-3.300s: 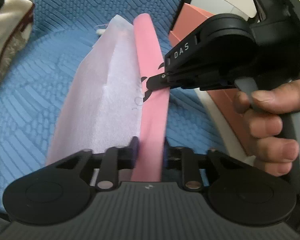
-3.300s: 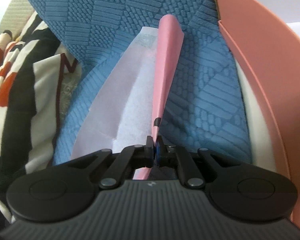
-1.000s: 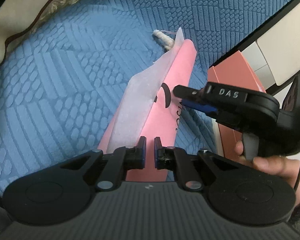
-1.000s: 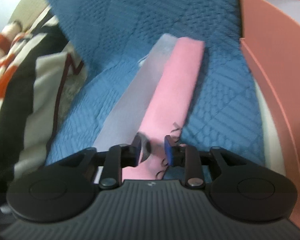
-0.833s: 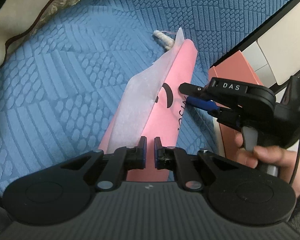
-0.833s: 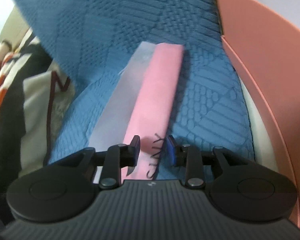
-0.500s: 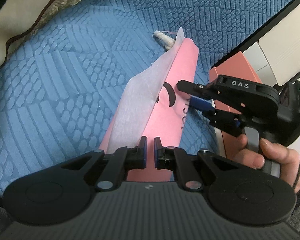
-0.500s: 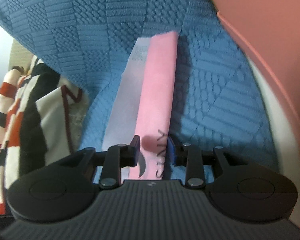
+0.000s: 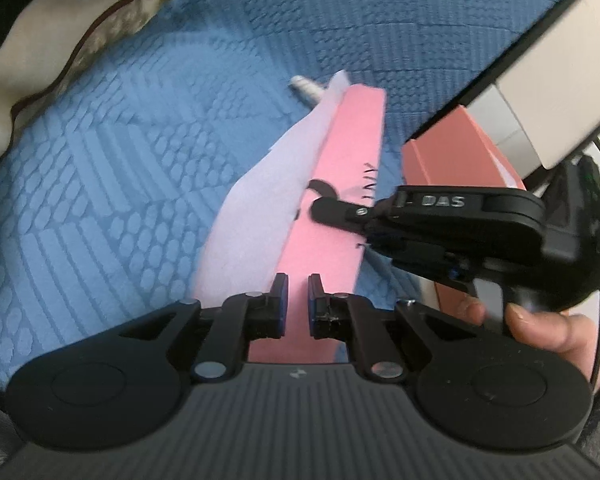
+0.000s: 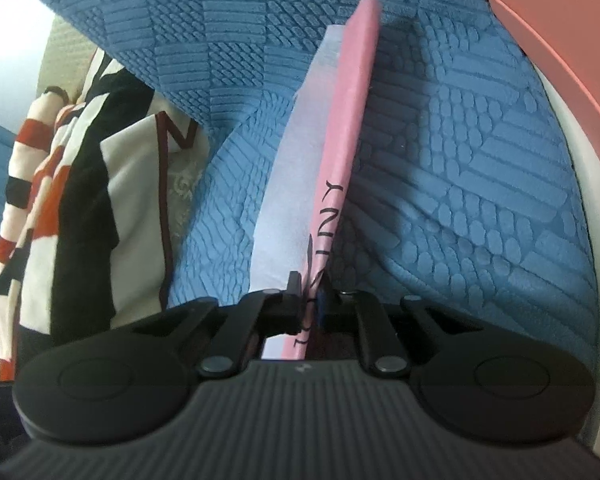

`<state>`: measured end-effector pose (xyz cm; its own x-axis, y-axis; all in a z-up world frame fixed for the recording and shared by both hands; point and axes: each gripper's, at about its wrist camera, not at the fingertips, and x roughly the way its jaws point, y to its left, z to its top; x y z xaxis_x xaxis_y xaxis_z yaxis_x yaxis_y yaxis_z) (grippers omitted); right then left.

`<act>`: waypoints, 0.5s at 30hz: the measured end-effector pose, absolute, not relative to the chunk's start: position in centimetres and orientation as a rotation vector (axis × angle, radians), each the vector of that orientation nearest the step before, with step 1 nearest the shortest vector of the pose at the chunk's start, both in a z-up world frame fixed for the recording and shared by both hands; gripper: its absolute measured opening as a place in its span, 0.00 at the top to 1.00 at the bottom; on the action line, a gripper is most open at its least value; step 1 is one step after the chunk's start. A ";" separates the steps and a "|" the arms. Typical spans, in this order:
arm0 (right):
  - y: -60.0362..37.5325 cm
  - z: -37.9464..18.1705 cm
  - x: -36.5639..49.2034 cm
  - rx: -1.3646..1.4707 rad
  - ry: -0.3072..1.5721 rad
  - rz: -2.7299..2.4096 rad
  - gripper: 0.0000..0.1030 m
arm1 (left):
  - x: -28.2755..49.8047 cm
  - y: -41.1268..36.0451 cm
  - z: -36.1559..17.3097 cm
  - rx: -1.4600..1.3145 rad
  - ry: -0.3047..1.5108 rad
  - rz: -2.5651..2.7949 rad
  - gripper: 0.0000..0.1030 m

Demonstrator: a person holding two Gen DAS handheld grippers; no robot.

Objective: Organize objects

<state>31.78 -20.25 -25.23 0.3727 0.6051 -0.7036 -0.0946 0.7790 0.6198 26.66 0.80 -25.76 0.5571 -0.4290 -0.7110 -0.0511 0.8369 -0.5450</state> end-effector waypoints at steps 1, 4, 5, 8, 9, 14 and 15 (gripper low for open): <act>-20.3 -25.2 31.7 0.526 1.107 0.475 0.90 | 26.6 0.5 -25.5 -0.532 0.960 -0.248 0.90; -20.3 -25.0 31.5 0.513 1.107 0.472 0.90 | 26.4 -0.6 -24.8 -0.461 0.954 -0.268 0.86; -20.4 -25.0 31.3 0.509 1.106 0.473 0.90 | 26.4 -0.9 -24.6 -0.440 0.951 -0.271 0.78; -20.5 -24.7 31.2 0.484 1.104 0.468 0.90 | 26.4 -1.9 -24.4 -0.394 0.951 -0.285 0.46; -20.7 -24.7 31.1 0.481 1.104 0.465 0.90 | 26.3 -2.3 -24.4 -0.392 0.948 -0.295 0.45; -21.4 -24.2 30.5 0.464 1.102 0.451 0.90 | 26.2 -4.2 -24.3 -0.338 0.949 -0.365 0.45; -21.5 -24.0 30.3 0.451 1.102 0.446 0.90 | 26.0 -4.7 -24.3 -0.316 0.949 -0.373 0.45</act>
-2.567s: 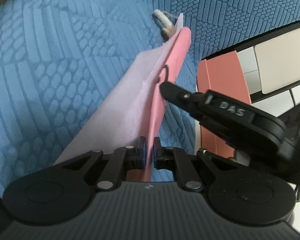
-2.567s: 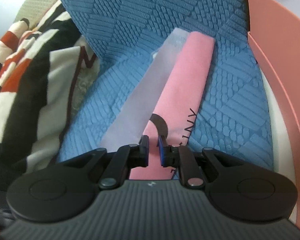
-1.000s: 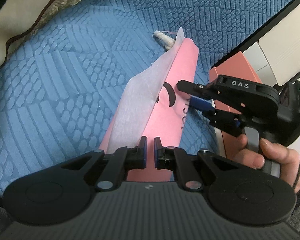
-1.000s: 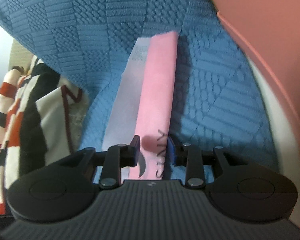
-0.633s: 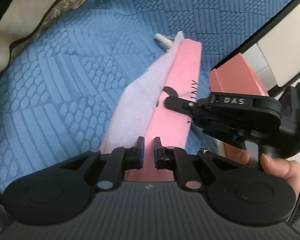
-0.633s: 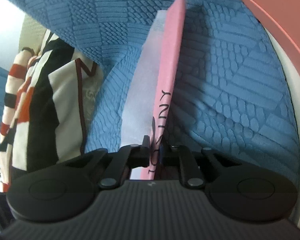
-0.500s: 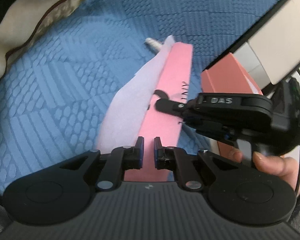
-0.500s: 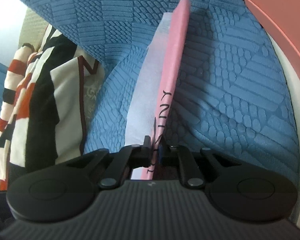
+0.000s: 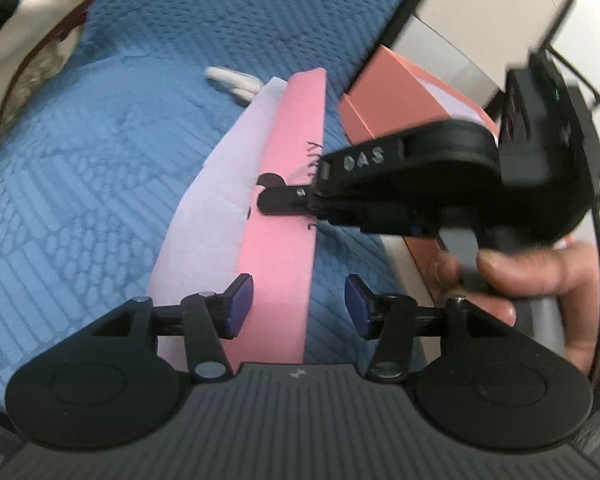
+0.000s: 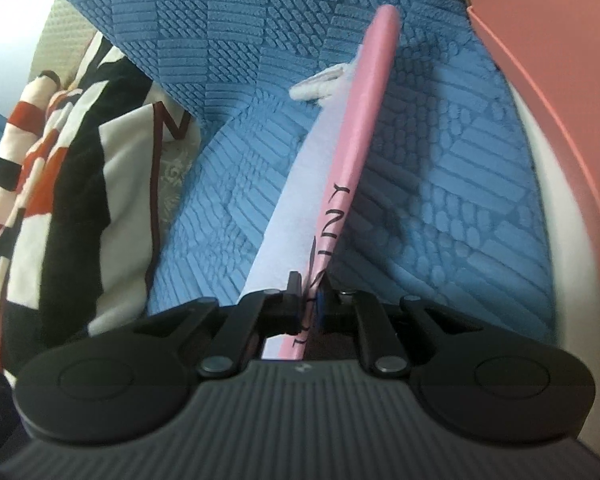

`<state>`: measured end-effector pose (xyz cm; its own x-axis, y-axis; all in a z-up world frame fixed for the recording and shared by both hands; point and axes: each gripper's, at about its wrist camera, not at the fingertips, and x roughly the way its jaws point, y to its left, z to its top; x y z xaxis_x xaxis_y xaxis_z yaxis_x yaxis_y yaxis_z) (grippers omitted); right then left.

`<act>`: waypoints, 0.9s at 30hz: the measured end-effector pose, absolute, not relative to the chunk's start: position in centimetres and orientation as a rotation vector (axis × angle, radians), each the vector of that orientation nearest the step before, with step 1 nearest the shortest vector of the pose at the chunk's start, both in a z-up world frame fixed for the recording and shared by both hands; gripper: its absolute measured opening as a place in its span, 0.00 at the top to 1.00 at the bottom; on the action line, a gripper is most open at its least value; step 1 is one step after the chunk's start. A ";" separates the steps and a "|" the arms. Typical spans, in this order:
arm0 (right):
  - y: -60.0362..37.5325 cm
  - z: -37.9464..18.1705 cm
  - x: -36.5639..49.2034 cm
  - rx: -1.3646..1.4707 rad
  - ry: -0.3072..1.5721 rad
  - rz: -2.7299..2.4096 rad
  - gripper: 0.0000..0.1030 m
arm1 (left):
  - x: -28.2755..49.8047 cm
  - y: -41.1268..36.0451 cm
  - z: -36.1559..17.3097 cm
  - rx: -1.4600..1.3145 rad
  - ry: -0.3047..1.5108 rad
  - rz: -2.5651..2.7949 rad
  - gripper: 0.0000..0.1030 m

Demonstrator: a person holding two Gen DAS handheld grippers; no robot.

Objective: Organize objects

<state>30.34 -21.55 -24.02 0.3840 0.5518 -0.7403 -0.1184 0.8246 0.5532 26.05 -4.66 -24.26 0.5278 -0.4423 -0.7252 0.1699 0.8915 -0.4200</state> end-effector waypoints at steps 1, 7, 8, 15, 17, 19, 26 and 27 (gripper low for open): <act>-21.7 -23.9 30.2 0.444 1.101 0.441 0.90 | 25.9 -5.2 -24.3 -0.292 0.950 -0.377 0.45; -22.3 -23.4 29.3 0.414 1.116 0.439 0.92 | 25.5 -7.2 -25.3 -0.166 0.971 -0.338 0.47; -22.4 -23.4 29.3 0.400 1.116 0.432 0.92 | 25.6 -7.2 -25.5 -0.170 0.974 -0.335 0.51; -23.2 -23.8 29.2 0.418 1.121 0.418 0.88 | 25.8 -5.5 -25.7 -0.299 0.982 -0.337 0.72; -23.1 -23.7 29.3 0.423 1.118 0.426 0.86 | 25.7 -4.8 -25.5 -0.355 0.976 -0.333 0.75; -22.8 -23.3 29.3 0.408 1.102 0.435 0.78 | 25.9 -3.9 -25.5 -0.431 0.981 -0.330 0.81; -21.3 -21.9 29.1 0.389 1.057 0.529 0.68 | 27.2 0.7 -27.3 -0.715 1.021 -0.278 0.92; -21.1 -21.9 29.0 0.386 1.050 0.534 0.68 | 27.3 1.1 -27.6 -0.738 1.025 -0.269 0.92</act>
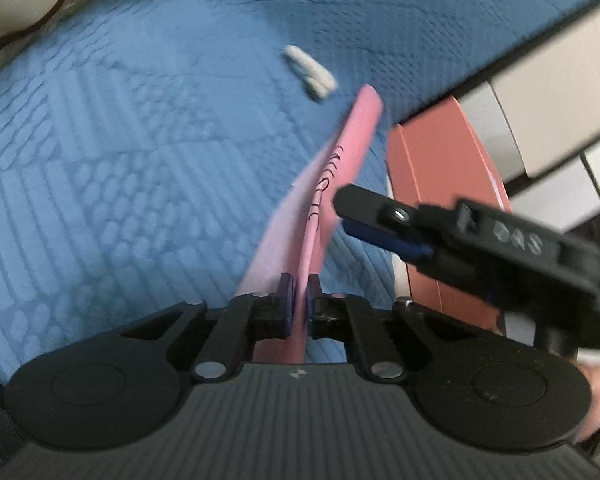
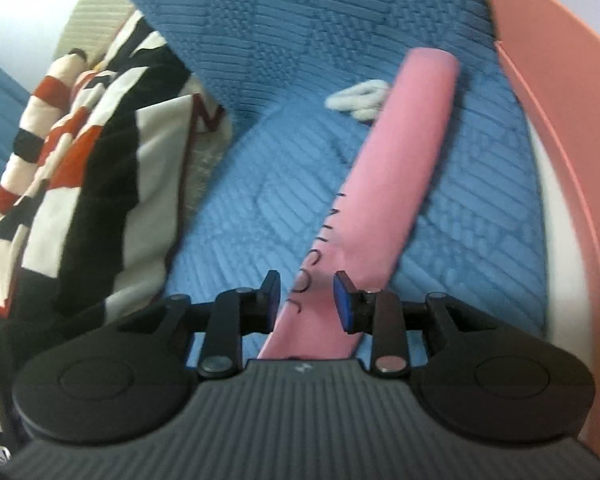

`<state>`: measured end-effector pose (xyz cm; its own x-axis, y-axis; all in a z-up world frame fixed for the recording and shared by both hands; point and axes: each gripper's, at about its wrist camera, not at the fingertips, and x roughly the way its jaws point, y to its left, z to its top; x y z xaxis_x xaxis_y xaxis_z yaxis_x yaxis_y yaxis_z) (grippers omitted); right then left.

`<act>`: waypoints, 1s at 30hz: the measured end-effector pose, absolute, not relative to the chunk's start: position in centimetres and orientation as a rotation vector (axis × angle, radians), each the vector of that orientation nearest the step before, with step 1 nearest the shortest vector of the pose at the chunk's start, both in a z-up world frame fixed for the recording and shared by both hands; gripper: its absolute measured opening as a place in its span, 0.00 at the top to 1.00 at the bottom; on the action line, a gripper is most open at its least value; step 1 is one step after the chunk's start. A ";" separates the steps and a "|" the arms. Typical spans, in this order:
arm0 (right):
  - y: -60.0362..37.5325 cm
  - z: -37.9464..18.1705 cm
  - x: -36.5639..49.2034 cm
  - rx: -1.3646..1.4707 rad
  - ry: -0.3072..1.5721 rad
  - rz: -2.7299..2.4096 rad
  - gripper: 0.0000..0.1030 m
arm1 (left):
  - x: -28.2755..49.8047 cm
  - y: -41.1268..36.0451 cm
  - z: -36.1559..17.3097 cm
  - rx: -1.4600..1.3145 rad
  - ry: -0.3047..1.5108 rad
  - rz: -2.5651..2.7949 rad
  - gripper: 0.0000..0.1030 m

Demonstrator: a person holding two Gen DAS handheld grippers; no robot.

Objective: Organize objects

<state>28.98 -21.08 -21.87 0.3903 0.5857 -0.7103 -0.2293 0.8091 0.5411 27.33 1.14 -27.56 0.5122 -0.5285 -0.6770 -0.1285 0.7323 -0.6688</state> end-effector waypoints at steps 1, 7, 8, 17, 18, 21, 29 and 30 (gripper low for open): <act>-20.7 -21.8 28.9 0.379 1.045 0.538 0.68 | 27.4 1.5 -27.9 -0.766 1.032 -0.262 0.92; -19.0 -22.7 29.2 0.352 1.060 0.535 0.69 | 27.9 2.1 -28.5 -0.803 1.049 -0.249 0.92; -18.7 -22.8 29.3 0.343 1.061 0.530 0.70 | 27.8 2.1 -28.5 -0.807 1.052 -0.246 0.92; -17.2 -24.2 30.2 0.282 1.075 0.525 0.73 | 27.8 2.2 -28.4 -0.816 1.049 -0.231 0.92; -17.2 -24.2 30.2 0.278 1.074 0.523 0.74 | 27.7 2.2 -28.4 -0.817 1.047 -0.227 0.91; -17.3 -24.3 30.2 0.287 1.072 0.522 0.74 | 27.6 2.2 -27.9 -0.790 1.033 -0.208 0.90; -17.6 -24.4 30.2 0.311 1.071 0.524 0.75 | 26.7 3.2 -25.5 -0.731 0.943 -0.171 0.89; -17.6 -24.4 30.2 0.312 1.071 0.525 0.75 | 26.6 3.1 -25.1 -0.718 0.927 -0.179 0.89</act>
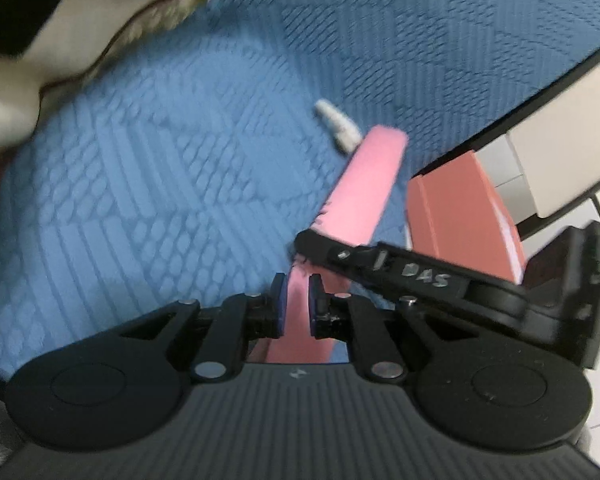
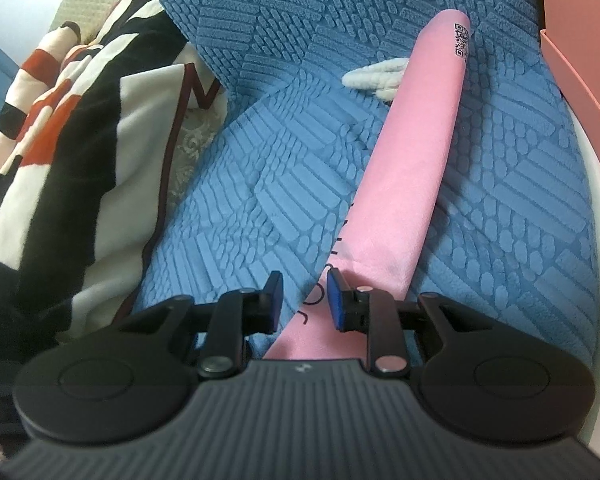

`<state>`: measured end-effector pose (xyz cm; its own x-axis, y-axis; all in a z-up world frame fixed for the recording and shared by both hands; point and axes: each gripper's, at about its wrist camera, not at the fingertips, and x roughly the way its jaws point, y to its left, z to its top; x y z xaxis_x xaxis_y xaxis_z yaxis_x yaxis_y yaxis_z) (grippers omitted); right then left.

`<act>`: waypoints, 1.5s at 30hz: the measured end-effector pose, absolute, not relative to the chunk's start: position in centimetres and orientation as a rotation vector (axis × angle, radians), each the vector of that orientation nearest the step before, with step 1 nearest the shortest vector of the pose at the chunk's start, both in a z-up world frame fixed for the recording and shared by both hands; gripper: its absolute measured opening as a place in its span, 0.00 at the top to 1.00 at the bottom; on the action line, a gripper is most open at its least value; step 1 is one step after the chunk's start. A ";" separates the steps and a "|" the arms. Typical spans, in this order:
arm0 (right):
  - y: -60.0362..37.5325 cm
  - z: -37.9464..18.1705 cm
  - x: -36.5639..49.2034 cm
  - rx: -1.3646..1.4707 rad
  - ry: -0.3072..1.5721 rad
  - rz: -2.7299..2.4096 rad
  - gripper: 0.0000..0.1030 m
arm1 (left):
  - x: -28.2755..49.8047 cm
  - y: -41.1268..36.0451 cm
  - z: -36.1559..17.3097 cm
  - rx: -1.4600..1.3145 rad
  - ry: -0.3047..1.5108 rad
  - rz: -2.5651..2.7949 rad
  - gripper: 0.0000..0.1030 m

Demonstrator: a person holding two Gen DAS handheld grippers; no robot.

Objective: Organize objects

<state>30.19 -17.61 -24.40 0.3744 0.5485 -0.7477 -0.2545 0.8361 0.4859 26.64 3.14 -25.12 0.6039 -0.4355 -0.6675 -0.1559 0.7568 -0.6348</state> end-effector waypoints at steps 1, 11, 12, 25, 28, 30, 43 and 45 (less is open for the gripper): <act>-17.6 -24.4 30.2 0.316 1.072 0.524 0.75 | 26.5 2.9 -24.7 -0.699 0.912 -0.187 0.89; -18.4 -24.6 30.4 0.373 1.087 0.517 0.78 | 26.8 -0.3 -25.1 -0.560 0.954 -0.254 0.89; -18.3 -24.6 30.3 0.368 1.086 0.516 0.78 | 26.9 -0.5 -25.4 -0.547 0.971 -0.250 0.89; -21.3 -22.5 32.3 0.347 0.955 0.392 0.43 | 27.1 -1.1 -26.4 -0.503 1.022 -0.245 0.89; -22.3 -22.6 33.6 0.356 0.934 0.346 0.39 | 27.1 -1.1 -26.5 -0.505 1.021 -0.244 0.89; -22.4 -22.9 34.6 0.345 0.932 0.328 0.39 | 27.1 -1.1 -26.5 -0.507 1.021 -0.244 0.89; -22.3 -25.2 38.4 0.384 0.926 0.400 0.45 | 27.5 -0.9 -26.7 -0.521 1.026 -0.251 0.90; -22.4 -25.2 38.3 0.391 0.925 0.407 0.59 | 27.5 -0.9 -26.8 -0.520 1.027 -0.251 0.90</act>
